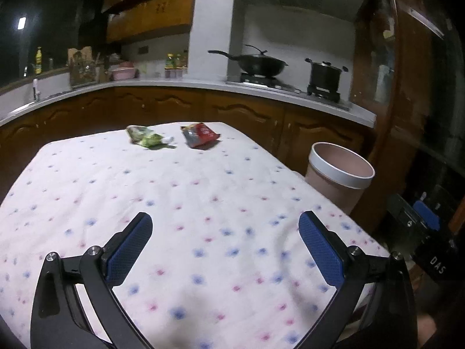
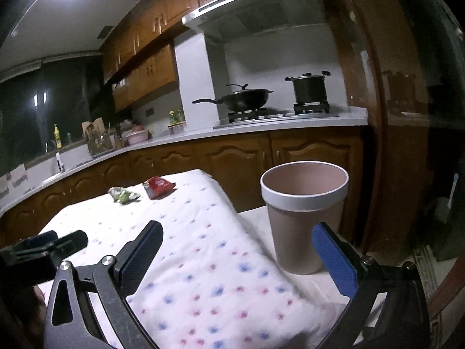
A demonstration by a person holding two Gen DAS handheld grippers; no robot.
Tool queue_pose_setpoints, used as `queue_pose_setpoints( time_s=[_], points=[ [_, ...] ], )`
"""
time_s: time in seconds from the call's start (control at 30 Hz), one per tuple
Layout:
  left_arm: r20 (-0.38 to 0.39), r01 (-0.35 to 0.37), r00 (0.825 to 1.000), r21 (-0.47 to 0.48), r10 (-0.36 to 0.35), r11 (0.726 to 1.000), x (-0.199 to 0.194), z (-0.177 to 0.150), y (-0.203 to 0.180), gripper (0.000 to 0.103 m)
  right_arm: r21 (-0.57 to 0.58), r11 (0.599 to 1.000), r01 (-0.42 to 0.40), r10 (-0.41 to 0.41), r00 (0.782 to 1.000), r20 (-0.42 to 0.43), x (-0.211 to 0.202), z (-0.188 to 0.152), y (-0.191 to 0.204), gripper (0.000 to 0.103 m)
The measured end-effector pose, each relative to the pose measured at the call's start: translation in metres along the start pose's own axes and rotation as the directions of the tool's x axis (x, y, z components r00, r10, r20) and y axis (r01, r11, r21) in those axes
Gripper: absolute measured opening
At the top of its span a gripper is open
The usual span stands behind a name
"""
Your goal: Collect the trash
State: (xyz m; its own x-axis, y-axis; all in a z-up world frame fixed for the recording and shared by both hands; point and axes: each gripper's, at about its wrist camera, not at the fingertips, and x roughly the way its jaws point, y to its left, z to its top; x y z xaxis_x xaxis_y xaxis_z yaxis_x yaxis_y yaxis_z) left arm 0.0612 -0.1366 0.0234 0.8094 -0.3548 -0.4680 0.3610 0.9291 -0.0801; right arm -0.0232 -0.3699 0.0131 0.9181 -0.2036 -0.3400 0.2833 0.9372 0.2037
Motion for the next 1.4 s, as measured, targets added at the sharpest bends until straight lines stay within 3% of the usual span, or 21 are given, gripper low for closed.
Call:
queue_pose_setpoints(
  time_s=[0.23, 0.73, 1.4],
  points=[
    [0.079, -0.070, 0.994, -0.001, 0.070, 0.998, -0.022, -0.020, 0.015, 0.103, -0.018, 1.000, 0.010, -0.010, 1.000, 0.011, -0.009, -0.014, 0.017, 0.103],
    [0.103, -0.161, 0.982, 0.003, 0.160, 0.987, -0.045, -0.039, 0.020, 0.103, -0.064, 0.997, -0.046, 0.045, 0.999, -0.009, -0.019, -0.028, 0.042, 0.103],
    [0.114, -0.183, 0.977, 0.019, 0.180, 0.983, -0.054, -0.044, 0.014, 0.103, -0.069, 0.995, -0.071, 0.070, 0.997, -0.018, -0.022, -0.036, 0.050, 0.103]
  ],
)
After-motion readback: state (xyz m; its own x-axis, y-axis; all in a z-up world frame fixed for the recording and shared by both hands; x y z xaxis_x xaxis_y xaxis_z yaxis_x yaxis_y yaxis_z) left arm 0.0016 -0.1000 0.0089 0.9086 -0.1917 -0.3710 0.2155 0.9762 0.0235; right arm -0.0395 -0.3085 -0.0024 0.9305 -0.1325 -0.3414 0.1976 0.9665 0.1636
